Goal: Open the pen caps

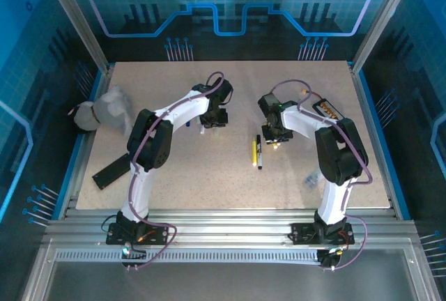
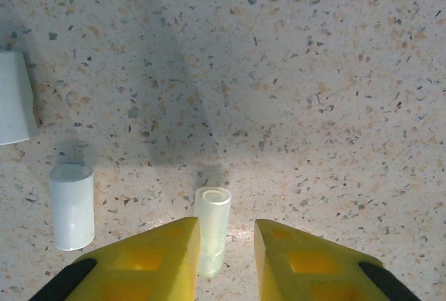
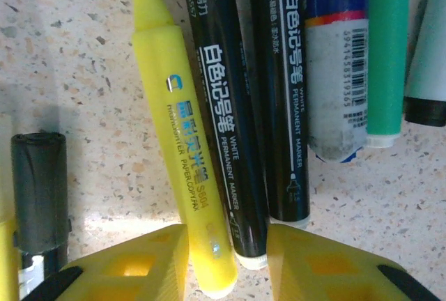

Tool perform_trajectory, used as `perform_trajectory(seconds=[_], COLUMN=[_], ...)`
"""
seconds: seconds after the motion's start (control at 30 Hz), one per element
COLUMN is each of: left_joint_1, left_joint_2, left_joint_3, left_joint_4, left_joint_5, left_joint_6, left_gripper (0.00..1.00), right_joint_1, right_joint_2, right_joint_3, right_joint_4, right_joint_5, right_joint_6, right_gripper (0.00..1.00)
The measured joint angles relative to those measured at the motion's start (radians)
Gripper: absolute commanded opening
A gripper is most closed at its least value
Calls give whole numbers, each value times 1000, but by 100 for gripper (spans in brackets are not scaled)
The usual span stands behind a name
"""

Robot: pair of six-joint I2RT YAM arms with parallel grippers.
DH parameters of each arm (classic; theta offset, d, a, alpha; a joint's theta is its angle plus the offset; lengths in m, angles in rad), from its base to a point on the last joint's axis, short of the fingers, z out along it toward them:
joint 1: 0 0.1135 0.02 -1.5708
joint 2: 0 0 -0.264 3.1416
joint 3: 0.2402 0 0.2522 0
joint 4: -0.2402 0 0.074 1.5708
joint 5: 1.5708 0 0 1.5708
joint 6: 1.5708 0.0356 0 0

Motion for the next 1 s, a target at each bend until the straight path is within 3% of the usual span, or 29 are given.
perform_trajectory(seconds=[0.43,0.77,1.0], left_joint_1=[-7,-109,-193], left_joint_2=[-52,-101,12], left_joint_3=[-10,-17,114], left_joint_4=[8,69,74], left_joint_5=[0,10,28], left_joint_6=[0,-21,-53], left_gripper=[28,35,36], right_joint_1=[8,22,21], right_joint_2=[-5,-381,-454], right_joint_3=[8,-77,-179], right_joint_4=[-24,23,38], right_joint_5=[14,-77,-116], right_joint_6=[16,62,90], right_gripper=[36,48,49])
